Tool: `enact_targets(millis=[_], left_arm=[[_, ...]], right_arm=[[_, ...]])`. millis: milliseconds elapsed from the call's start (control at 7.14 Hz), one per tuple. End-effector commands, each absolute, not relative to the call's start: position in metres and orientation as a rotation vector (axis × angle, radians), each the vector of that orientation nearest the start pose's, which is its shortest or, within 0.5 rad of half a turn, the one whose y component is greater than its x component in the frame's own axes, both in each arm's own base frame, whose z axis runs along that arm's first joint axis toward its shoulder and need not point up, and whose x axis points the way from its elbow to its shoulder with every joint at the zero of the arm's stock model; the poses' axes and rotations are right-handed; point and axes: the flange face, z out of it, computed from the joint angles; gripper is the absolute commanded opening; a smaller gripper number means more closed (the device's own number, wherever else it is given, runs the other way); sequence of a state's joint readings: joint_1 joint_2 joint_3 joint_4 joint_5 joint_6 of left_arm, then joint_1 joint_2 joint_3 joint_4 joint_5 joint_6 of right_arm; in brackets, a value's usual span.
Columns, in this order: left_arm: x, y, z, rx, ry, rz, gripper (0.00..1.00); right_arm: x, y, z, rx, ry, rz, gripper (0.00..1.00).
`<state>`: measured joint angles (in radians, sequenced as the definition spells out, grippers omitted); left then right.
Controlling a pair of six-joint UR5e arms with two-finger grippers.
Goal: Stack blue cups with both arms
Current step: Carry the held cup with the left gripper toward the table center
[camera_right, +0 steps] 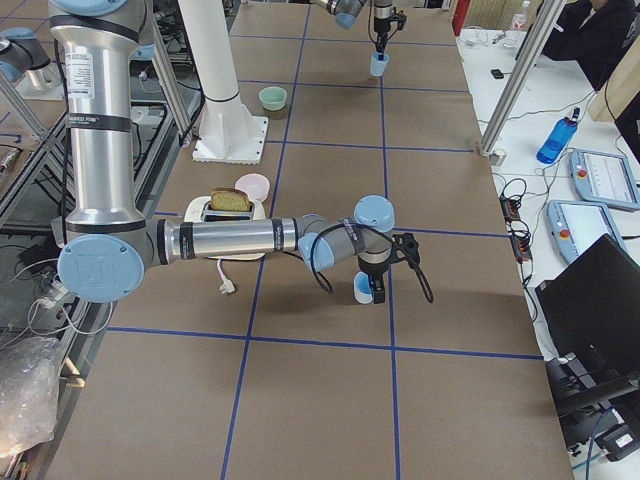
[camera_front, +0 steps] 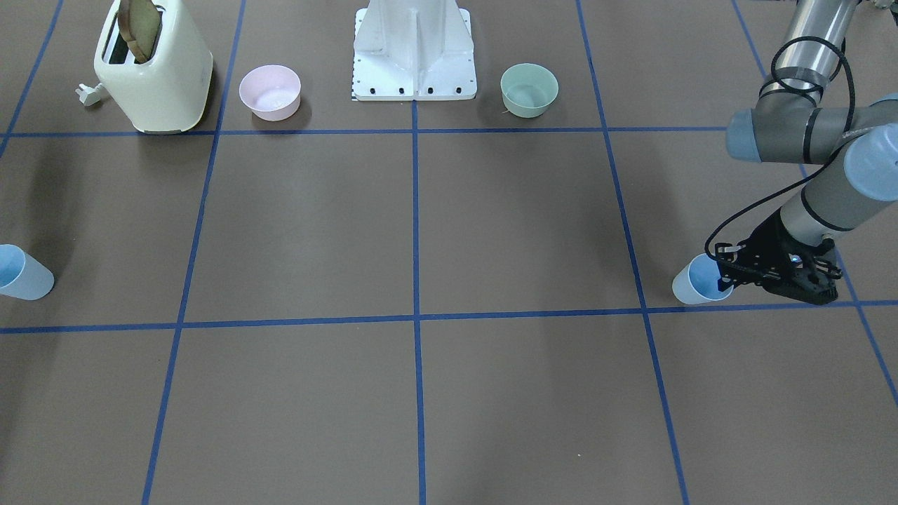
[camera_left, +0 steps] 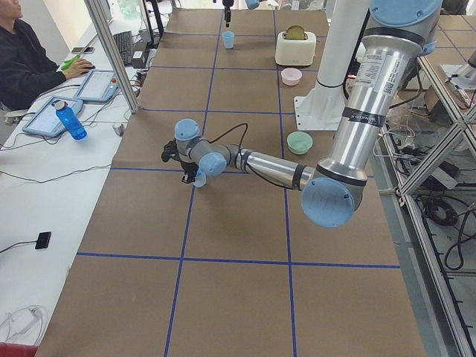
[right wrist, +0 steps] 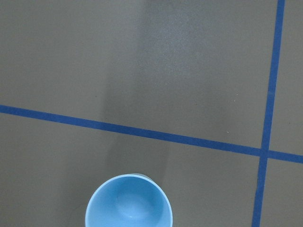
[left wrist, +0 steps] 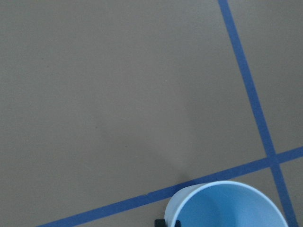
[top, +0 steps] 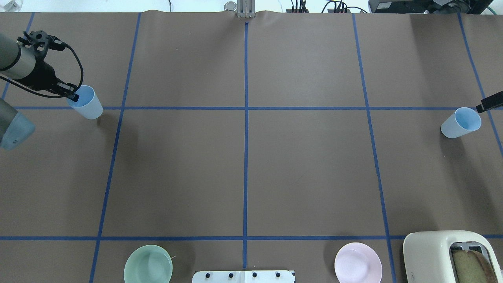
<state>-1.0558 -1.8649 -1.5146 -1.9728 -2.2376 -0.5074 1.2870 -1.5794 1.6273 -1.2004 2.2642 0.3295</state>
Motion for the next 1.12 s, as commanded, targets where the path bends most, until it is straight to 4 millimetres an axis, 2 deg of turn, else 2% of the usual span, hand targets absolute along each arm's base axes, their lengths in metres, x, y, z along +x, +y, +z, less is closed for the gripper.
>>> enact_targets(millis=[0,280,561,701,981], left_arm=[[0.246,-0.578,0.406,0.181,0.859,0.191,0.00],[0.253,-0.589,0.342,0.159,0.902,0.052,0.00],[0.305,-0.565,0.292,0.095,0.956,-0.024,0.00],[0.327,-0.558,0.260,0.064,0.980,-0.063,0.00],[0.393,-0.523,0.233,0.067,0.956,-0.099,0.00]], right_arm=[[-0.077,-0.507,0.612,0.166,-0.770,-0.101,1.00],[-0.083,-0.506,0.639,0.172,-0.777,-0.110,1.00],[-0.089,-0.509,0.637,0.177,-0.780,-0.116,1.00],[-0.094,-0.513,0.631,0.183,-0.782,-0.126,1.00],[-0.101,-0.522,0.629,0.184,-0.780,-0.134,1.00]])
